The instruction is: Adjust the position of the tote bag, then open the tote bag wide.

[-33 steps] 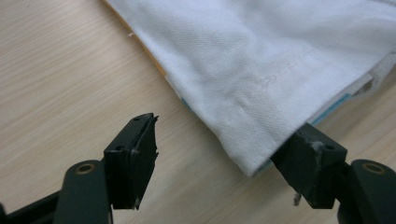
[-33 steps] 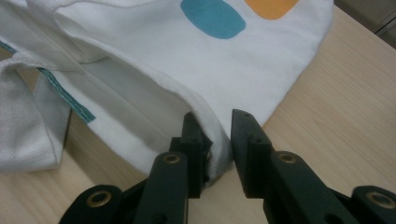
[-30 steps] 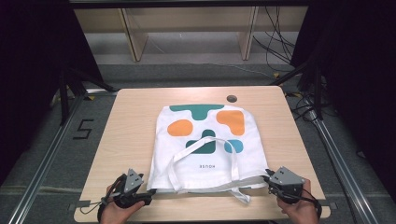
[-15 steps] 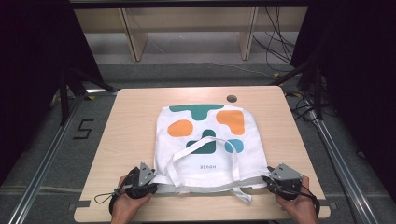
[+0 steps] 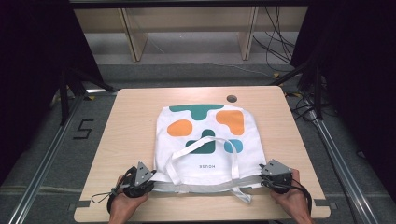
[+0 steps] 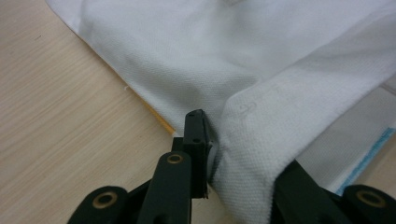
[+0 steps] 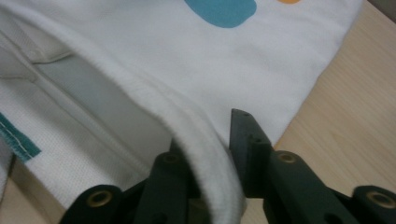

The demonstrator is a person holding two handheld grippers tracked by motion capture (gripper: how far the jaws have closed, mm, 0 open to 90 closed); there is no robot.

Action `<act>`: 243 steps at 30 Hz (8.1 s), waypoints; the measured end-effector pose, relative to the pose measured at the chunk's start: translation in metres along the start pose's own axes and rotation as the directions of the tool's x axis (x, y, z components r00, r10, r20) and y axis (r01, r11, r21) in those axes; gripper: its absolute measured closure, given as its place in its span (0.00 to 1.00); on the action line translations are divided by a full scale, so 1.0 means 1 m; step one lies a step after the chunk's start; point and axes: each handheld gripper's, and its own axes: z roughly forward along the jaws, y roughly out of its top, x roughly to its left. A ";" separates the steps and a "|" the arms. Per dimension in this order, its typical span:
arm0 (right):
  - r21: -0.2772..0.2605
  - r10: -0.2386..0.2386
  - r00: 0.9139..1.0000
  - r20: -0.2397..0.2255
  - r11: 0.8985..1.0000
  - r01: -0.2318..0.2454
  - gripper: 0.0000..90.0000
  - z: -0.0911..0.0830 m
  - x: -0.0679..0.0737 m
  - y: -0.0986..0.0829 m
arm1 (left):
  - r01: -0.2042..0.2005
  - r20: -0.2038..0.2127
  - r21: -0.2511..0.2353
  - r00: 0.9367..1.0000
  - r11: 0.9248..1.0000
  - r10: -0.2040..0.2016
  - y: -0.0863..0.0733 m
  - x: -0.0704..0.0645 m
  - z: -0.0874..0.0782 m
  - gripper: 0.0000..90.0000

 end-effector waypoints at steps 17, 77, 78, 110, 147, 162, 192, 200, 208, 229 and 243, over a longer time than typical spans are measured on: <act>-0.215 0.114 0.992 0.051 0.971 -0.101 0.91 -0.042 -0.009 0.011 | 0.078 -0.001 -0.224 0.997 0.972 -0.080 0.014 -0.005 -0.026 0.95; -0.500 0.144 0.988 0.060 0.861 -0.095 0.96 -0.150 -0.100 0.133 | 0.147 0.038 -0.526 0.988 0.838 -0.150 0.154 0.067 -0.113 0.96; -0.491 0.157 0.986 0.049 0.864 -0.113 0.96 -0.146 -0.099 0.132 | 0.144 0.036 -0.513 0.989 0.846 -0.146 0.152 0.067 -0.109 0.96; -0.316 0.225 0.973 0.053 0.928 -0.197 0.96 -0.048 -0.116 0.121 | 0.281 0.092 -0.343 0.960 0.897 -0.266 0.104 0.081 0.016 0.94; -0.042 0.165 0.986 -0.008 0.985 -0.166 0.97 0.033 -0.073 0.033 | 0.211 0.172 -0.049 0.965 0.976 -0.200 0.048 0.043 0.089 0.94; 0.007 0.184 0.983 -0.016 0.983 -0.184 0.74 0.044 -0.071 0.024 | 0.193 0.033 0.001 0.981 0.981 -0.192 0.055 0.038 0.080 0.59; -0.087 0.019 0.935 -0.353 0.995 -0.053 0.90 -0.027 -0.022 0.081 | 0.201 0.154 -0.139 0.972 0.970 -0.179 0.124 0.046 0.087 0.86; 0.079 -0.010 0.923 -0.385 0.996 0.044 0.92 0.007 0.014 0.050 | 0.321 0.188 0.046 0.927 0.946 -0.324 0.104 0.067 0.145 0.89; 0.090 0.035 0.933 -0.359 0.996 -0.003 0.89 0.010 0.019 0.045 | 0.387 0.189 0.031 0.903 0.921 -0.386 0.101 0.068 0.142 0.80; -0.117 0.158 0.972 -0.177 0.977 -0.180 0.57 -0.026 -0.059 0.080 | 0.284 0.420 -0.097 0.881 0.954 -0.220 0.107 -0.009 0.033 0.42; -0.099 0.104 0.989 -0.104 0.988 -0.115 0.98 0.027 -0.080 0.091 | 0.006 0.376 -0.036 0.927 0.999 0.008 0.075 -0.036 0.066 0.78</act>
